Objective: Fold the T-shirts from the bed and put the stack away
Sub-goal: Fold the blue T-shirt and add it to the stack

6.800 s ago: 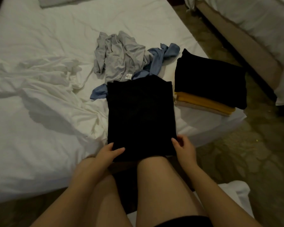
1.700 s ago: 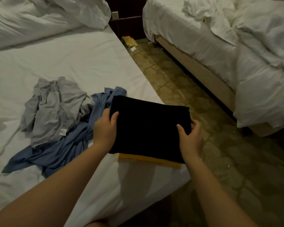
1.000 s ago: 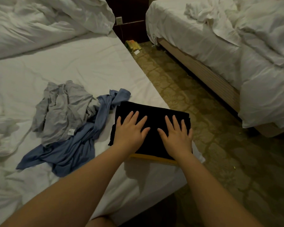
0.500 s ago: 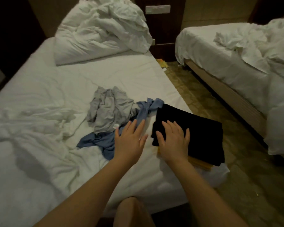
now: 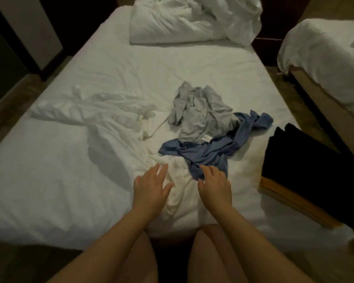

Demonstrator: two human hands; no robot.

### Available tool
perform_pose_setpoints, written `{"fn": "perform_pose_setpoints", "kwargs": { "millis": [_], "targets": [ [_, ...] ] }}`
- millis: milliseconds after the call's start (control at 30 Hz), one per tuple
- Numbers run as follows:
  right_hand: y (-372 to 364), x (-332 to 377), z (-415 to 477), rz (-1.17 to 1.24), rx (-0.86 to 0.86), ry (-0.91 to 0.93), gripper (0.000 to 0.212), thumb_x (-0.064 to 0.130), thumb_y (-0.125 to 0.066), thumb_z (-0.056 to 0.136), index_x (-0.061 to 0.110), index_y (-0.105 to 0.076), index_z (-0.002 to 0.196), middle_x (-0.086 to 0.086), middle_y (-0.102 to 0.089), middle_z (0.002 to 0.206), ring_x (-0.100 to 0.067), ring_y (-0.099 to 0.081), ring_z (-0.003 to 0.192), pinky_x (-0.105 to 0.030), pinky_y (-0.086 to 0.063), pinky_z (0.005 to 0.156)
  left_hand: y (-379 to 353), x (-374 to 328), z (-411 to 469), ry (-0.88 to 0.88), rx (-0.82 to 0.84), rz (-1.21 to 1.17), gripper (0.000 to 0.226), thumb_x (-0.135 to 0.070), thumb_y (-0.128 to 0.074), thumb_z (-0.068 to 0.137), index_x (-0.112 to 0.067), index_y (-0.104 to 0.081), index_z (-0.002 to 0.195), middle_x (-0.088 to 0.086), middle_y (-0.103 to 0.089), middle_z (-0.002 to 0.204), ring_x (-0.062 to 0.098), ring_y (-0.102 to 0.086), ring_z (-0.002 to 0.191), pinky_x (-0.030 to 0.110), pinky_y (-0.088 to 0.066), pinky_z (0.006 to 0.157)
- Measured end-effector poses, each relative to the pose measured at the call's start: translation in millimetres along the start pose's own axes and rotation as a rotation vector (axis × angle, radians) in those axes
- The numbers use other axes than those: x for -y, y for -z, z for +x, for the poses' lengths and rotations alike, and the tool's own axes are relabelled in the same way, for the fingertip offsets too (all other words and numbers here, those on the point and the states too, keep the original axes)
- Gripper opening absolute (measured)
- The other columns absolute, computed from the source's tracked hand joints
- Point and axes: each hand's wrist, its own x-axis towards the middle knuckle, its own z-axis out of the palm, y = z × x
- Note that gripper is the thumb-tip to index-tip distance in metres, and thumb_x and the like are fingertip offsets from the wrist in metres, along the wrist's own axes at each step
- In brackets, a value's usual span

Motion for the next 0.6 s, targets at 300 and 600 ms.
{"fn": "perform_pose_setpoints", "kwargs": {
  "millis": [300, 600],
  "targets": [
    [-28, -1, 40, -0.063, 0.028, -0.034, 0.03, 0.033, -0.048, 0.095, 0.018, -0.055, 0.12, -0.004, -0.053, 0.127, -0.028, -0.044, 0.115, -0.037, -0.04, 0.088, -15, 0, 24, -0.05, -0.056, -0.084, 0.071, -0.056, -0.019, 0.082, -0.022, -0.038, 0.142, 0.008, -0.042, 0.145, 0.025, -0.039, 0.133, 0.052, -0.029, 0.104],
    [49, 32, -8, 0.669, -0.184, 0.032, 0.018, 0.017, -0.042, 0.099, 0.019, -0.042, 0.081, 0.008, -0.043, 0.069, -0.003, -0.045, 0.061, -0.017, -0.032, 0.053, 1, -24, -4, -0.175, -0.071, -0.451, 0.075, -0.062, -0.037, 0.078, -0.029, -0.016, 0.143, -0.003, -0.03, 0.149, 0.011, -0.033, 0.134, 0.017, -0.025, 0.106]
  ]
}}
